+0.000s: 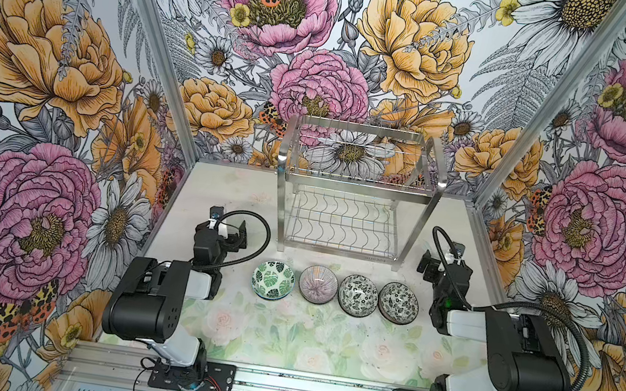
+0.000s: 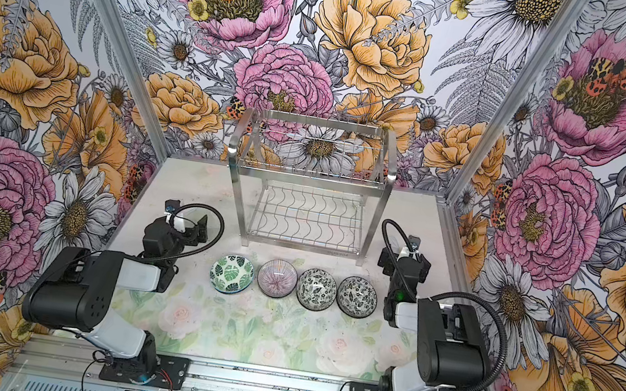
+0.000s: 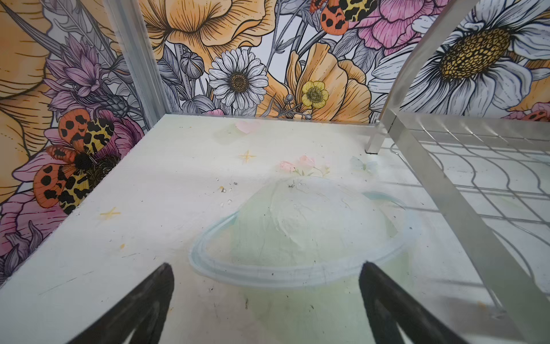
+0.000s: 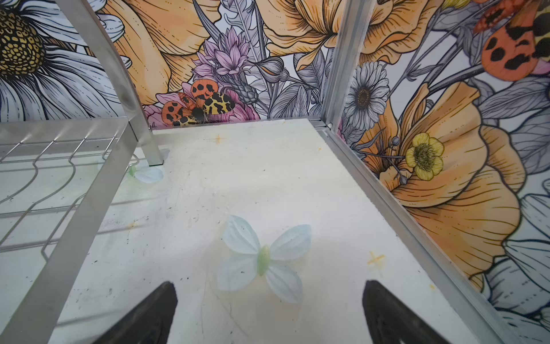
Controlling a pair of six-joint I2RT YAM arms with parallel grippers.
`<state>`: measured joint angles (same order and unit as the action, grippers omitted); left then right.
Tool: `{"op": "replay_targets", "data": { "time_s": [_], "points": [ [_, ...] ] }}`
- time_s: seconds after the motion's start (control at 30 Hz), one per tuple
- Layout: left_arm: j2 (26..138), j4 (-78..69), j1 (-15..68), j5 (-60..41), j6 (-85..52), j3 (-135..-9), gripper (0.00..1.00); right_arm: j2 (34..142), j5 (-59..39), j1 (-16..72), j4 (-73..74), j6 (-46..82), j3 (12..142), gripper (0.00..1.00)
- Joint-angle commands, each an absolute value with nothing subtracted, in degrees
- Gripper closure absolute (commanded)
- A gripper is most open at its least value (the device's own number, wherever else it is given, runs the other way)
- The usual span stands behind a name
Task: Load the bowls into the dish rack
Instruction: 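Move both grippers forward from rest toward the bowls and rack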
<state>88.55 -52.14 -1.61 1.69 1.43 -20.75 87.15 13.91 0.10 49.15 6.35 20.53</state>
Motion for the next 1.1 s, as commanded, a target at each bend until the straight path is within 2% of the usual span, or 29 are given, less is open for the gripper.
{"op": "replay_targets", "data": {
  "time_s": [0.0,1.07],
  "points": [
    [88.85,-53.61,-1.08,1.54,0.79,-21.85,0.01,88.14,14.65,0.37,50.99,6.15,21.82,0.0],
    [88.86,-53.28,-1.08,1.47,0.92,-21.93,0.01,88.0,14.05,0.01,50.81,6.28,21.77,0.0]
  ]
}}
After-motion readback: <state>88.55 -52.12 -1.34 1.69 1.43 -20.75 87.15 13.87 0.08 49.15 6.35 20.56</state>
